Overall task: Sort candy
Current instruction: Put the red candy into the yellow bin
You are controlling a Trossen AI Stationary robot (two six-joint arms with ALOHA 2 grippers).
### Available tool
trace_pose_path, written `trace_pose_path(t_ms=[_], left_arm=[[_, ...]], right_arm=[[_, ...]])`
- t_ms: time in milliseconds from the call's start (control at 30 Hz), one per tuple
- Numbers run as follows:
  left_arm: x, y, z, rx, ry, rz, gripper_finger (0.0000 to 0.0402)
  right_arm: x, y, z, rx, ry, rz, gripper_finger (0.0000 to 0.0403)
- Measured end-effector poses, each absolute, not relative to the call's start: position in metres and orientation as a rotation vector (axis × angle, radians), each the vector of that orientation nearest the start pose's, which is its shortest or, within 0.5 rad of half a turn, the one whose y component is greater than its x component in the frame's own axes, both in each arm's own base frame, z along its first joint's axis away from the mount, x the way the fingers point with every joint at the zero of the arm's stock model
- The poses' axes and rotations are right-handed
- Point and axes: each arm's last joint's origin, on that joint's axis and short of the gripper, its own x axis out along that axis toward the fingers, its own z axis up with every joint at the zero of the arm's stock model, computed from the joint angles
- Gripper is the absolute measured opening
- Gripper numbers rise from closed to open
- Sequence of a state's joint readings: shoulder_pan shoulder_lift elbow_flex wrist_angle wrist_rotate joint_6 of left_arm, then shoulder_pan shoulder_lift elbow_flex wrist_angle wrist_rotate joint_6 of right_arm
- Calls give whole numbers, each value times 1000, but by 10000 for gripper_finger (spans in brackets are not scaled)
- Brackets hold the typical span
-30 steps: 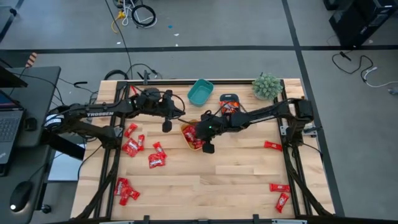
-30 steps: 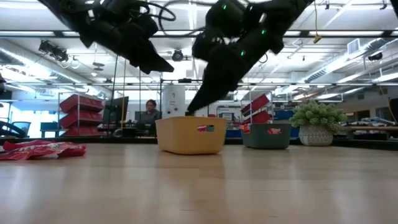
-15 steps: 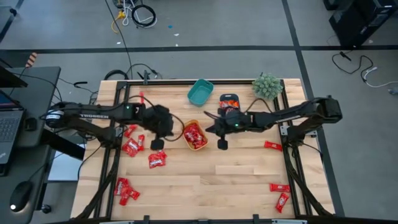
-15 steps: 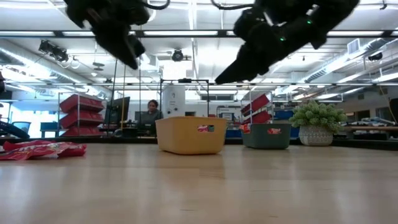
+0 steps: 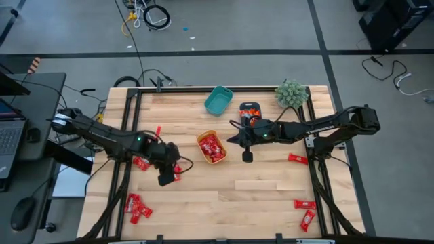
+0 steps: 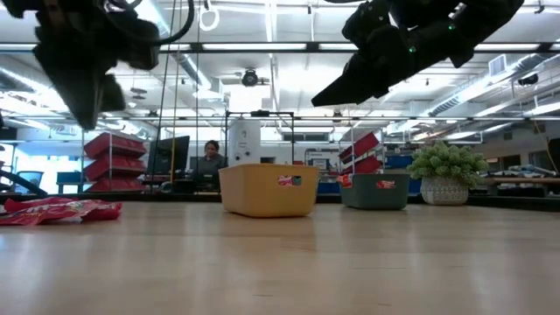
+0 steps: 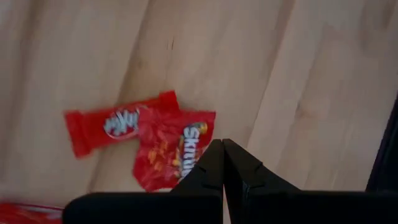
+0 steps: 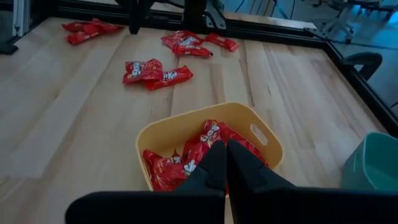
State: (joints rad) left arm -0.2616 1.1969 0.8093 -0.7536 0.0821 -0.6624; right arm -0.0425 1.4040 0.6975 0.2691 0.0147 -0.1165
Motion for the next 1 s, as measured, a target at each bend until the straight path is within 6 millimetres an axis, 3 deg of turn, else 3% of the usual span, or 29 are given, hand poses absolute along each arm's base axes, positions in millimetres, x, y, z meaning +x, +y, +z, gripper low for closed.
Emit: trace_pose_path(t_ms=[233, 633, 1000], left_arm=[[197, -59, 205, -553, 1227, 202, 29], [205, -60, 180, -523, 1289, 269, 172], [212, -60, 157, -427, 1357, 356, 171]], right_arm=[[289, -14, 209, -134, 441, -31, 0], [288, -22, 209, -144, 444, -47, 0], [288, -22, 209, -140, 444, -46, 0]])
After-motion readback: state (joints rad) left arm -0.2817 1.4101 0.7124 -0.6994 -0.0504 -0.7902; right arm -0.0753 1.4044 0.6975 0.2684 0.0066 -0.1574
